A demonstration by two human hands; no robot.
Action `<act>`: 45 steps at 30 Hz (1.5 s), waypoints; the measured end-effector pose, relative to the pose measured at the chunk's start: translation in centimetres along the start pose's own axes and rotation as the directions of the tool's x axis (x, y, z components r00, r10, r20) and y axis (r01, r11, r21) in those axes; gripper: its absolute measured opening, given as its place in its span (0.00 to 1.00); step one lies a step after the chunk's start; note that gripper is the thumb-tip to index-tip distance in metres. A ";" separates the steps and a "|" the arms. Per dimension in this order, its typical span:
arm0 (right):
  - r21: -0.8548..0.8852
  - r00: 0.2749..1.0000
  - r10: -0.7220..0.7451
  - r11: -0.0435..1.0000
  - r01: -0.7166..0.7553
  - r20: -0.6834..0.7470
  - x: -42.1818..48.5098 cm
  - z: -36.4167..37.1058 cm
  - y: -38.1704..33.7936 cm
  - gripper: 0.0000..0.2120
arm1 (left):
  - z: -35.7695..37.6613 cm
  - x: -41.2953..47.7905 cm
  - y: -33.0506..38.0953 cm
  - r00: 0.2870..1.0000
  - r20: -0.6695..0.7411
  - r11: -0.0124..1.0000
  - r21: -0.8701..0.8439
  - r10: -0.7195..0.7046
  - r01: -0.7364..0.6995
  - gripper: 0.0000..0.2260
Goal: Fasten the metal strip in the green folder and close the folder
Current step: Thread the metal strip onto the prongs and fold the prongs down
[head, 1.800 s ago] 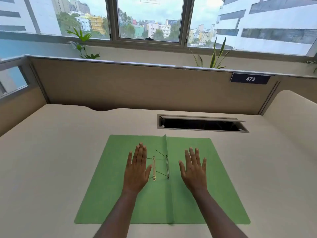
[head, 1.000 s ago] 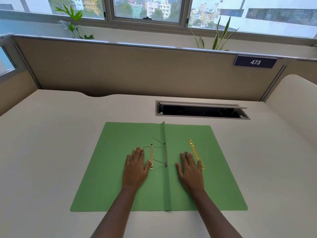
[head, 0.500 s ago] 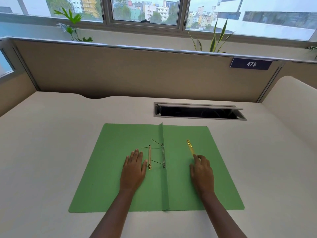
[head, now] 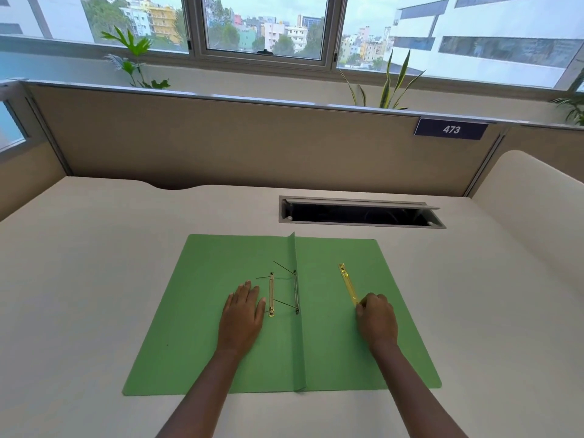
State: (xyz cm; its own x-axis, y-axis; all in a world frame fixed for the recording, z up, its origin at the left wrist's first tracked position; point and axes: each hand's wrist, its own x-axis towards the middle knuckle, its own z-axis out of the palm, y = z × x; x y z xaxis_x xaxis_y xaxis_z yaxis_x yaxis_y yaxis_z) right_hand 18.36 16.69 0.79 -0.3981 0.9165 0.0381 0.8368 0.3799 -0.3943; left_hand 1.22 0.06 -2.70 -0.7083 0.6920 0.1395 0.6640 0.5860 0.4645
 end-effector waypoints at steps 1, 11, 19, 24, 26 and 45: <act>0.001 1.000 0.003 1.000 -0.003 0.002 0.1 0.0 0.0 0.09 | -0.1 0.0 0.1 1.000 0.002 1.000 -0.009 0.000 0.000 0.19; -0.114 0.998 -0.060 0.992 0.060 0.003 -0.2 -0.5 -0.4 0.09 | -3.0 0.9 3.6 0.971 -0.219 0.960 -0.278 -0.094 0.030 0.15; 0.102 0.995 -0.102 0.990 0.102 0.001 -1.6 -0.9 -0.7 0.08 | -3.5 0.6 10.3 0.979 -0.205 0.861 -0.499 -0.004 -0.101 0.12; 0.192 0.967 -0.245 0.948 0.255 -0.073 -3.3 -1.2 -1.8 0.07 | -1.9 0.4 12.5 0.974 0.197 0.768 -0.604 -0.114 0.212 0.16; 0.187 0.940 -0.320 0.923 0.337 -0.115 -3.9 -1.2 -2.2 0.07 | -1.7 0.8 12.6 0.940 0.303 0.677 -0.659 -0.159 0.327 0.17; 0.808 0.958 -0.079 0.559 -0.187 0.276 -2.7 -0.7 -5.5 0.06 | -4.1 4.5 8.2 0.934 0.224 0.589 -0.728 -0.280 0.351 0.10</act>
State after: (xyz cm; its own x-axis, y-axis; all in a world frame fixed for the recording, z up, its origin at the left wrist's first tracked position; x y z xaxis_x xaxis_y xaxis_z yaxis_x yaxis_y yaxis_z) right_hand 15.11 12.18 3.53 -0.5510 0.8135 -0.1859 0.2381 -0.0603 -0.9694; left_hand 2.47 6.26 5.26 -0.7932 0.5767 -0.1954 -0.0321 0.2808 0.9592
